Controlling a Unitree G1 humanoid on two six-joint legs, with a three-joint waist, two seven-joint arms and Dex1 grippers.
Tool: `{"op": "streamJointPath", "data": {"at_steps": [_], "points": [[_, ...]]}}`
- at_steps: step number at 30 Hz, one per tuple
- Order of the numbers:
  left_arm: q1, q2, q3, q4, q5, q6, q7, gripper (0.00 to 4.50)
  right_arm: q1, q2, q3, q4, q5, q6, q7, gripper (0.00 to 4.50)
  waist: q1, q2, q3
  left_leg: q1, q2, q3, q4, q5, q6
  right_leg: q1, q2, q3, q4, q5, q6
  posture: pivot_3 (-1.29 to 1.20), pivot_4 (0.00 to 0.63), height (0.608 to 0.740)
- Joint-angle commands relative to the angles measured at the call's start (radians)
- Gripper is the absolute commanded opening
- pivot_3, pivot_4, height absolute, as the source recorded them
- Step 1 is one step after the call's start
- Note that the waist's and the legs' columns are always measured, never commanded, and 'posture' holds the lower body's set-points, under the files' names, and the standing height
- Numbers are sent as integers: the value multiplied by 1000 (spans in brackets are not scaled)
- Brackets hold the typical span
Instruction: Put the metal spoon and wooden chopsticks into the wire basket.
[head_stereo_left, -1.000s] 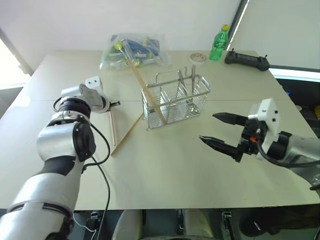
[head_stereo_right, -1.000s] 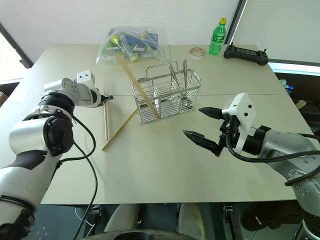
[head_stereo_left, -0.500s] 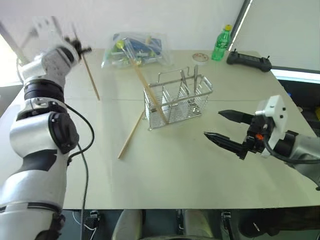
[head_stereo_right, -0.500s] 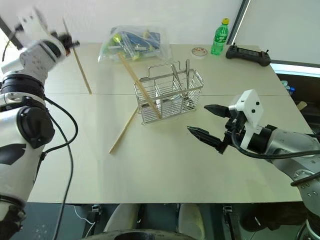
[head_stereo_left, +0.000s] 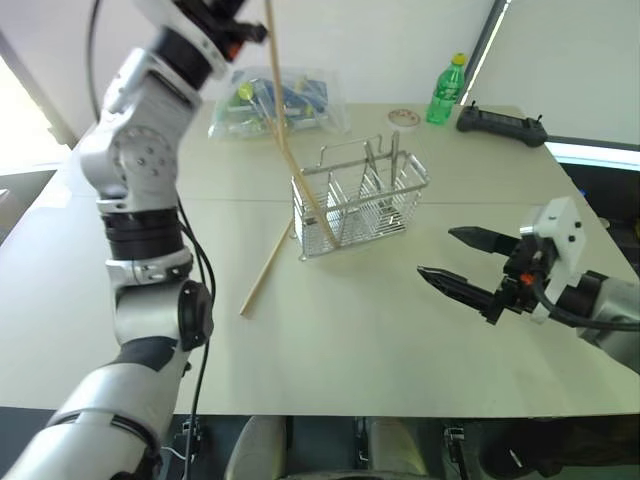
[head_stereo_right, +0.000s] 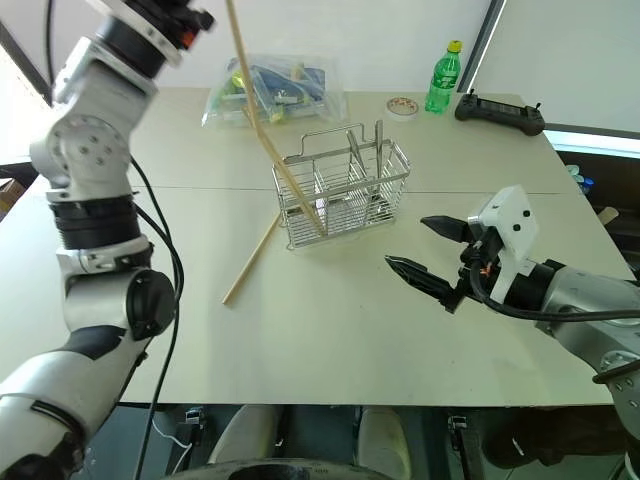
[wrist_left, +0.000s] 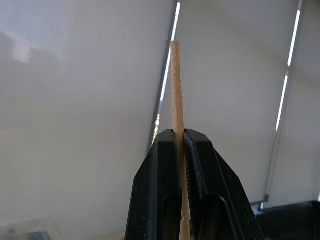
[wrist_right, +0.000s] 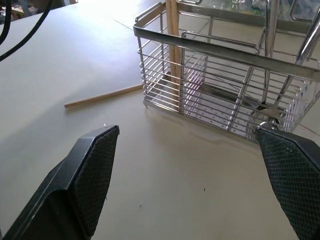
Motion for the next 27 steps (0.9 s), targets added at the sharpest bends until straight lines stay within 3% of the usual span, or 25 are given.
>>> {"op": "streamJointPath", "data": {"at_steps": [1, 17, 20, 27], "points": [[17, -19, -39, -57, -2, -8, -9, 23, 8, 6, -46, -38, 25, -18, -21, 4500, 0, 0, 0, 0, 0, 0, 0, 0, 0, 0, 0, 0, 0, 0, -1, 0, 150, 690], [199, -106, -164, -81, 95, -128, -46, 23, 43, 11, -90, -61, 77, -24, -92, 4500, 2, 0, 0, -1, 0, 0, 1, -1, 2, 0, 0, 0, -1, 0, -2, 0, 150, 690], [202, -111, -154, -87, 77, -115, -44, 1185, 34, 6, -85, -51, 77, -25, -94, 4500, 2, 0, 0, -2, 0, -1, 1, -1, 2, 0, 0, 0, -1, 0, -2, 0, 150, 690], [186, -96, -130, -114, 34, -63, -29, 4442, 8, 3, -69, -20, 68, -26, -90, 4500, 1, 0, 0, -2, 0, -1, 1, -1, 3, -1, 0, 0, -1, 0, -2, 0, 150, 690]]}}
